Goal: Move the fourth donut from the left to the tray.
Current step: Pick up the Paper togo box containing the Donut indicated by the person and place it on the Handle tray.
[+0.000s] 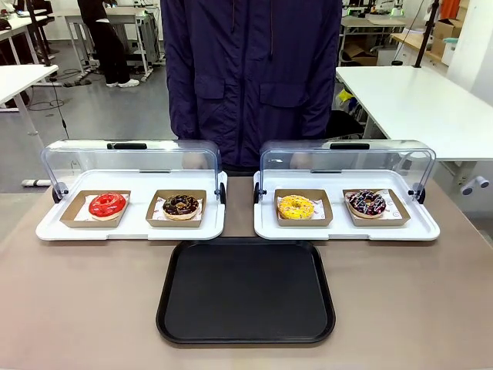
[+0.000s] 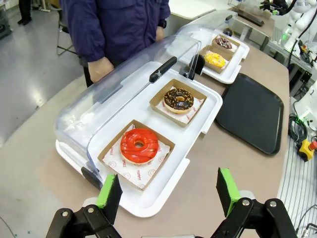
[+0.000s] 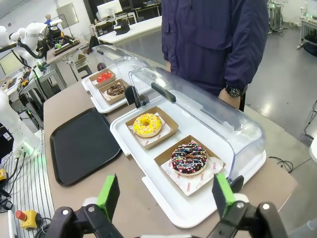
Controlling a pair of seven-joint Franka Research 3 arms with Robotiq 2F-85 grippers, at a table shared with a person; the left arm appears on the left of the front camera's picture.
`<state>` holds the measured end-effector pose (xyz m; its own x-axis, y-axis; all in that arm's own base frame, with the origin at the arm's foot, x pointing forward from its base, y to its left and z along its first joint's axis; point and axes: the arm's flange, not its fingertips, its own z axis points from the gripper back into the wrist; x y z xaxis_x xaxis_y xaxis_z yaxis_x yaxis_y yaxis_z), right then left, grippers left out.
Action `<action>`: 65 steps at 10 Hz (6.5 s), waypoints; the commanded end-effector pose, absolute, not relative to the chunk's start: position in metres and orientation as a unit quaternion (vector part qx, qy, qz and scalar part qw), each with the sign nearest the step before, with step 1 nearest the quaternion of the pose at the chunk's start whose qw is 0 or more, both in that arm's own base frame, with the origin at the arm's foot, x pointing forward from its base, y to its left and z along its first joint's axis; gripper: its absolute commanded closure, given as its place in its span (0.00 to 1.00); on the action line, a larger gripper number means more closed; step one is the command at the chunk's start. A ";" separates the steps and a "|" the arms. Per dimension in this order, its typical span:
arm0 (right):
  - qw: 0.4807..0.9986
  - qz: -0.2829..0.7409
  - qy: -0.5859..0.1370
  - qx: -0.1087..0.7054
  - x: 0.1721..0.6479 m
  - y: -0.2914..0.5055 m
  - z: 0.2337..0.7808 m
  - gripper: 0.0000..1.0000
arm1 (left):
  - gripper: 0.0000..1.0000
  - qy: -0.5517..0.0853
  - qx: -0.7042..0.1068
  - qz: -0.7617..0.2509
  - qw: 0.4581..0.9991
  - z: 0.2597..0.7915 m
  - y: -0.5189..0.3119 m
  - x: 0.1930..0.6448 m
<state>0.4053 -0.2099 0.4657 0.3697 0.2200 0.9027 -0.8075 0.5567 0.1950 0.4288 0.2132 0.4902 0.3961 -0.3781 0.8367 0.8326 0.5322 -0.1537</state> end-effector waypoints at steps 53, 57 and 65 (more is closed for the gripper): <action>0.756 0.341 -0.452 0.329 0.405 -0.209 0.467 0.00 | 0.00 -0.392 -0.293 -0.388 0.781 0.491 0.213 0.429; 0.756 0.341 -0.452 0.329 0.405 -0.209 0.467 0.00 | 0.00 -0.392 -0.293 -0.388 0.781 0.491 0.213 0.429; 0.756 0.341 -0.452 0.329 0.405 -0.209 0.467 0.00 | 0.00 -0.392 -0.293 -0.388 0.781 0.491 0.213 0.429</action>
